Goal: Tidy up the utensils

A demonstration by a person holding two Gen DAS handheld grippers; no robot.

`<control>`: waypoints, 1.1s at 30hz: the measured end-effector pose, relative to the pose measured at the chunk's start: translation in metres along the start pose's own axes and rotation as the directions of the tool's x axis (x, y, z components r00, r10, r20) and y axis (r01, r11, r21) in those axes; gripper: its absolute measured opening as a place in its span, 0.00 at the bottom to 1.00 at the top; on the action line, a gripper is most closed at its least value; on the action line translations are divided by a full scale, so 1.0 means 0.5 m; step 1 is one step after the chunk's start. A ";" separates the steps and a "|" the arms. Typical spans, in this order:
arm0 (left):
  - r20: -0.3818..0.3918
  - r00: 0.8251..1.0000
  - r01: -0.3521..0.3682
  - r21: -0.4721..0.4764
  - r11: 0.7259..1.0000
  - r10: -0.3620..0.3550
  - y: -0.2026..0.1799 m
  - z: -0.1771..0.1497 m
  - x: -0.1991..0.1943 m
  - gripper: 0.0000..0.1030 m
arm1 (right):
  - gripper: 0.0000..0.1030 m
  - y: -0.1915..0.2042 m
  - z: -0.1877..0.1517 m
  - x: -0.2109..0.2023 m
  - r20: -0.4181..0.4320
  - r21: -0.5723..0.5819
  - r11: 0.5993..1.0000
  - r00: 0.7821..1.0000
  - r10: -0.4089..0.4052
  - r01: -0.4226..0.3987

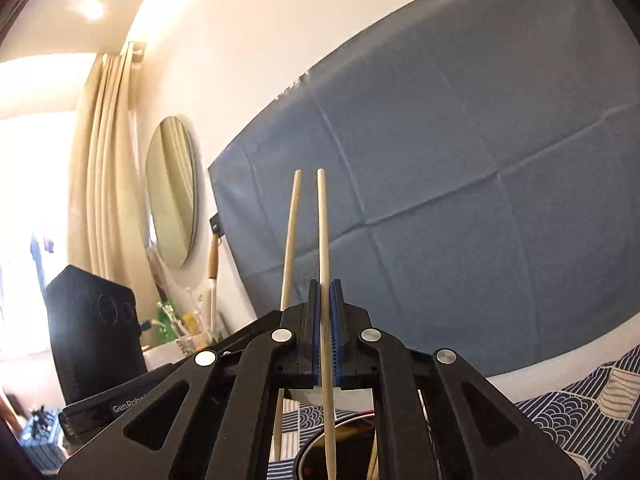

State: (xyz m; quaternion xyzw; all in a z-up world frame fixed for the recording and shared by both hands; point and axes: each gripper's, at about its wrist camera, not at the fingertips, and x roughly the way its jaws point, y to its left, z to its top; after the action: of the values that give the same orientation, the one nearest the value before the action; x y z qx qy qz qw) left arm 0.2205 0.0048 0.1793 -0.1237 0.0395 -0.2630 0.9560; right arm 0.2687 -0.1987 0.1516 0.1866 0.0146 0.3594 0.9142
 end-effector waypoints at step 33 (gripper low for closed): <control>-0.084 0.993 -0.073 0.051 0.996 0.077 0.025 -0.060 -0.032 0.94 | 0.91 -0.015 -0.031 -0.089 -0.163 -0.214 0.969 0.973 -0.164 0.127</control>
State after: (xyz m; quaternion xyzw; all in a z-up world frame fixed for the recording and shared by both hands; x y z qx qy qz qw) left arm 0.2090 0.0171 0.1474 -0.0879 0.0790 -0.2330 0.9653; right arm 0.2382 -0.2279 0.1297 0.0582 0.0741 0.3061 0.9473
